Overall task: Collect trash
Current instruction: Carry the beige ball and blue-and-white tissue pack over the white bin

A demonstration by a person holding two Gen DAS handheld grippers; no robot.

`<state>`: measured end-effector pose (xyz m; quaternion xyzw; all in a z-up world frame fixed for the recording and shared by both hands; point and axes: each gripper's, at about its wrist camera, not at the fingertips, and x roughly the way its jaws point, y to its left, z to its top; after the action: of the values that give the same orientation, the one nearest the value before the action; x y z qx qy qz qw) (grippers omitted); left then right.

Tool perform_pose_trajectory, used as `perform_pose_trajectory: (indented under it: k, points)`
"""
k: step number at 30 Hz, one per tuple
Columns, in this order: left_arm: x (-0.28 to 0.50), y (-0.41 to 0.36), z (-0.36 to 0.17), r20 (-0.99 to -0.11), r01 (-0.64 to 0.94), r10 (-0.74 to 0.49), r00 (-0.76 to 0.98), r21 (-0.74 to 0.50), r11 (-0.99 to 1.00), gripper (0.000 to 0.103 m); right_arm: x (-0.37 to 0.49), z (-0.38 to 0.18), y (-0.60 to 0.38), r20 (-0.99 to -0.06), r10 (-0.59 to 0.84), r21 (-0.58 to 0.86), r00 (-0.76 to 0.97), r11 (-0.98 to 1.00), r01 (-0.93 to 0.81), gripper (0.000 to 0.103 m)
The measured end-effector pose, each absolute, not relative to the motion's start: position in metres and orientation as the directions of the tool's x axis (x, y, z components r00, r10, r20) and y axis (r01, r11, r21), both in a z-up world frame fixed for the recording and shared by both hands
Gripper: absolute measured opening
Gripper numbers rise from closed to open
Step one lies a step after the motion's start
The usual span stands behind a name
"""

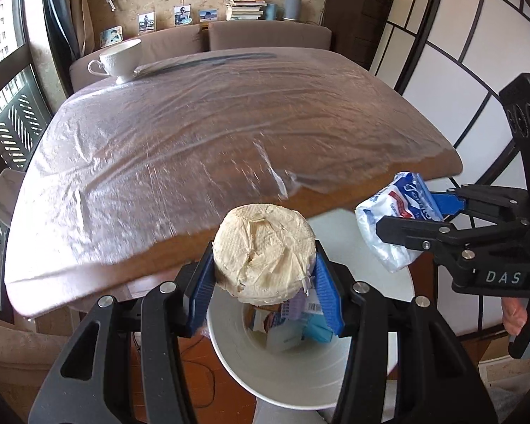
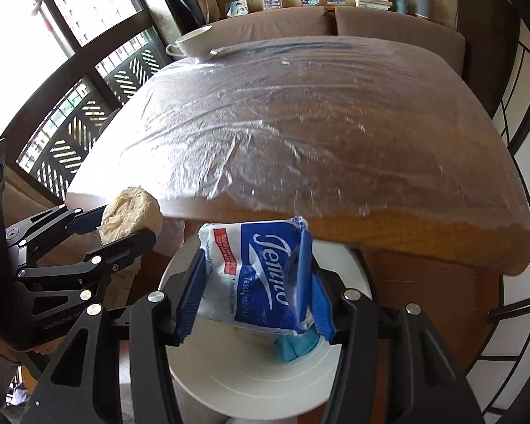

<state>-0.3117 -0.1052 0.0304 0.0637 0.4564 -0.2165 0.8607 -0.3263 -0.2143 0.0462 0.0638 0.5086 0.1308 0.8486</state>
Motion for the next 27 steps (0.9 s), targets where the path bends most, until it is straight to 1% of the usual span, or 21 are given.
perform_pose_trajectory:
  k: [5, 8, 11, 16, 20, 27]
  points:
    - [-0.332, -0.115, 0.012, -0.844, 0.410, -0.286, 0.453, -0.087, 0.908, 0.052, -0.346, 0.029, -0.217, -0.863, 0.297, 0.232, 0.408, 0.952, -0.201, 0.052]
    - [-0.341, -0.121, 0.001, -0.859, 0.407, -0.260, 0.441, -0.067, 0.911, 0.052, -0.356, 0.015, -0.218, -0.873, 0.299, 0.232, 0.386, 0.949, -0.212, 0.052]
    - [-0.346, -0.127, -0.011, -0.871, 0.408, -0.258, 0.418, -0.074, 0.910, 0.052, -0.363, 0.003, -0.221, -0.882, 0.288, 0.220, 0.372, 0.951, -0.217, 0.052]
    - [-0.349, -0.134, -0.034, -0.893, 0.419, -0.228, 0.389, -0.049, 0.907, 0.052, -0.368, -0.020, -0.227, -0.901, 0.262, 0.199, 0.345, 0.958, -0.208, 0.052]
    - [-0.347, -0.135, -0.048, -0.906, 0.421, -0.221, 0.362, -0.053, 0.905, 0.052, -0.368, -0.035, -0.233, -0.911, 0.247, 0.193, 0.330, 0.963, -0.188, 0.052]
    - [-0.343, -0.135, -0.068, -0.925, 0.414, -0.198, 0.323, -0.050, 0.909, 0.052, -0.358, -0.050, -0.236, -0.918, 0.237, 0.193, 0.319, 0.968, -0.161, 0.052]
